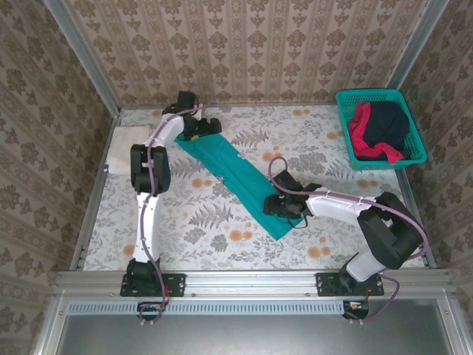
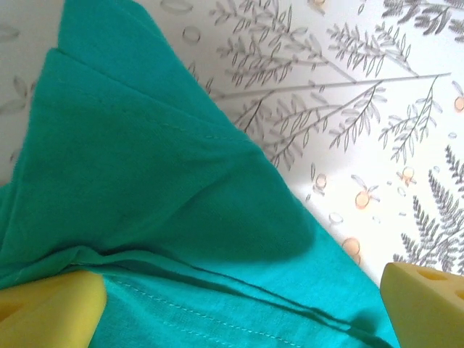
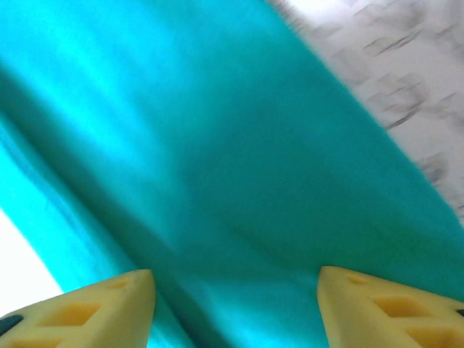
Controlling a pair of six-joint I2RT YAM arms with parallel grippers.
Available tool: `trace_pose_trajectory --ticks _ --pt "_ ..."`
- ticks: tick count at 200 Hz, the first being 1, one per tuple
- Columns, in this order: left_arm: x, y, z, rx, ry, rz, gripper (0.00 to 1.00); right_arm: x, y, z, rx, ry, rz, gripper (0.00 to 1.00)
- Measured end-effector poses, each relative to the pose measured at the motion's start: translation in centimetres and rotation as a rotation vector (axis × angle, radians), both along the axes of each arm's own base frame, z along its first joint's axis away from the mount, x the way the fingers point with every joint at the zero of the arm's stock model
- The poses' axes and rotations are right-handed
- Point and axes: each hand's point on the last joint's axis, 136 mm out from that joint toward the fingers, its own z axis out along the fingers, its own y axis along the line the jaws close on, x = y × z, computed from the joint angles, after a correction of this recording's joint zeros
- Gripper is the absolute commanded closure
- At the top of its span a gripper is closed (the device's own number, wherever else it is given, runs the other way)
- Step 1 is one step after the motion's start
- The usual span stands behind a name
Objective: Fold and stack the t-shirts
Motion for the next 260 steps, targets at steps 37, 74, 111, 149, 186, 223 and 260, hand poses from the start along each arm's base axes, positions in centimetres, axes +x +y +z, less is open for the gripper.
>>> trace_pose_trajectory --ticks 37,74,111,149,186,223,260 --pt "-0.1 -0.3 0.3 0.000 -0.007 -0.012 0.00 1.0 1.0 2.1 -0.008 -0.034 0.040 0.37" --pt "-4.2 1.3 2.2 0.034 0.009 0.004 0.00 7.1 3.2 7.1 0.007 -0.196 0.078 0.37" --pt "-9.7 5.5 10.2 0.058 -0.145 0.083 0.00 15.0 7.2 9.1 0.019 -0.300 0.118 0.38" --pt "-17.6 9.0 13.1 0.100 -0.260 0.179 0.00 21.4 12.9 8.7 0.100 -0.338 0.171 0.38" --pt "-25.3 9.8 8.2 0.146 -0.157 0.200 0.00 25.1 17.8 6.0 0.203 -0.318 0.211 0.39" --pt "-26.8 9.4 7.5 0.145 -0.151 0.206 0.00 27.0 19.9 1.9 0.229 -0.259 0.197 0.41" --pt "-25.8 7.4 6.6 0.143 -0.134 0.151 0.00 28.7 17.9 1.9 0.191 -0.243 0.110 0.40"
